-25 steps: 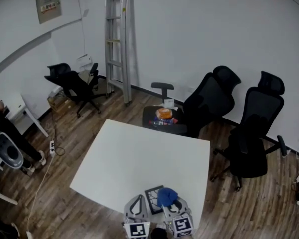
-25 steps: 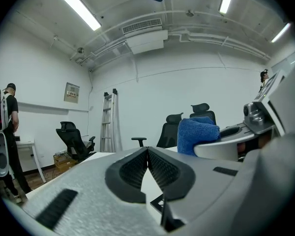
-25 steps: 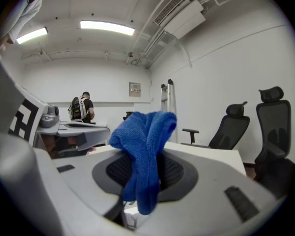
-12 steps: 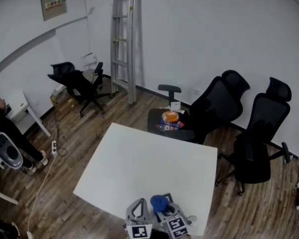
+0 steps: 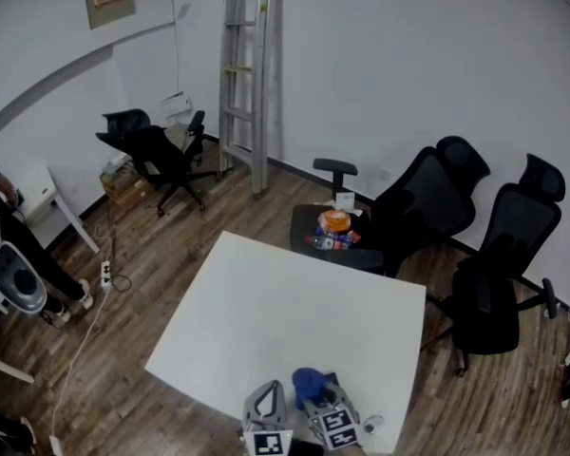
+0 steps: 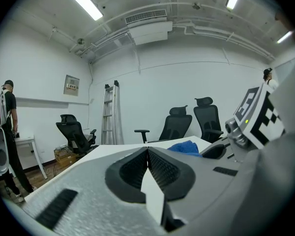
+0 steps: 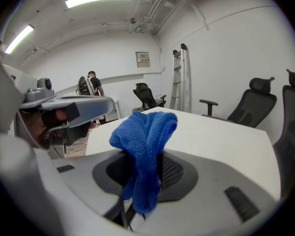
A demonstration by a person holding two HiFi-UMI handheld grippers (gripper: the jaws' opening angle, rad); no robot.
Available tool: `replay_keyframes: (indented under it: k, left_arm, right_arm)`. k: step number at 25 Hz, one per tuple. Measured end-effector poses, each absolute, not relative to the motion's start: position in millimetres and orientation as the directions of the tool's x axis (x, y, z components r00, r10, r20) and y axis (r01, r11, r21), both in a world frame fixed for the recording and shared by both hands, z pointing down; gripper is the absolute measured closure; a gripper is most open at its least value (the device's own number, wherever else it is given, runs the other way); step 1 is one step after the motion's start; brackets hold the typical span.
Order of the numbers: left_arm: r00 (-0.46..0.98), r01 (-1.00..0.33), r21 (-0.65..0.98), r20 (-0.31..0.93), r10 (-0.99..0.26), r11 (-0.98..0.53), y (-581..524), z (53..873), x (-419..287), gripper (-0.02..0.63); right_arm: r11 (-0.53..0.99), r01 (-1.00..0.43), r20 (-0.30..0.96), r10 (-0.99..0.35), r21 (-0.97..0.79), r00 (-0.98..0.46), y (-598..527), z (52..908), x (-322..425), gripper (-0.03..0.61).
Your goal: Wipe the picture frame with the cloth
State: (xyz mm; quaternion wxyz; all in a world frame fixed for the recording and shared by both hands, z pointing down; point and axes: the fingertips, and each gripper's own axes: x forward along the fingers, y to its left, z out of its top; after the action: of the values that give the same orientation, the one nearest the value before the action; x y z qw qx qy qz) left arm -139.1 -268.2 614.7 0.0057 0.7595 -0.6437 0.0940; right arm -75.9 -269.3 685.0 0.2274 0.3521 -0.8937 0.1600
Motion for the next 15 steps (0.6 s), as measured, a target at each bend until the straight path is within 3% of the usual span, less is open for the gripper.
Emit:
replay_keyframes:
  k: [11, 15]
  left_arm:
    - [0.248, -0.956, -0.115, 0.182, -0.951, -0.271, -275.5, 624.2, -98.3, 0.611]
    - [0.257, -0.956, -0.103, 0.166, -0.952, -0.276, -272.7, 622.4, -91.2, 0.611]
  right_arm:
    - [0.517, -0.855, 0.568, -0.694, -0.035, -0.443, -287.1, 693.1, 40.1, 0.462]
    - [0.476, -0.879, 0.525, -0.739, -0.038, -0.423, -284.3, 685.3, 63.1, 0.462]
